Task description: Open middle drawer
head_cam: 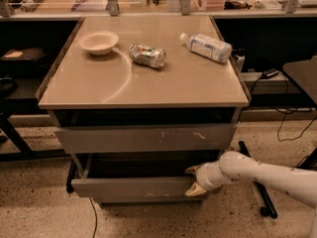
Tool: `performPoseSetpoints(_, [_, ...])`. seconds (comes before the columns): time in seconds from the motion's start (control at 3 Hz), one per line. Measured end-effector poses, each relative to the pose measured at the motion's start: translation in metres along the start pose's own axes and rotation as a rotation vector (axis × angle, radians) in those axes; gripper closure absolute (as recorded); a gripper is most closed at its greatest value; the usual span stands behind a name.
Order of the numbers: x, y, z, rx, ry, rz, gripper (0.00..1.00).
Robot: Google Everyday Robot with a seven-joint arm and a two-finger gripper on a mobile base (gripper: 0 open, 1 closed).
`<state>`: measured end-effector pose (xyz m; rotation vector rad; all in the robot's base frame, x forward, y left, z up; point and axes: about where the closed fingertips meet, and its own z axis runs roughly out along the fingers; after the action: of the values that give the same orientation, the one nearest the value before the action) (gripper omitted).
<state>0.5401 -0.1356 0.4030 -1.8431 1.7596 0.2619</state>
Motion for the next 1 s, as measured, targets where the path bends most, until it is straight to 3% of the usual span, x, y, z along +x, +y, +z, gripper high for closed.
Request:
performPoseSetpoints(0.33, [0.017,0.033,-0.006,-0.015,-0.028,0.029,0.62])
performPoseSetpoints(0.67, [0.012,0.029,-0.012,-0.015,-0.028,0.029,0.85])
performPoseSetpoints(1.0, [0.015,0.043,-0.016,-0.015,-0.034,0.04,1.0])
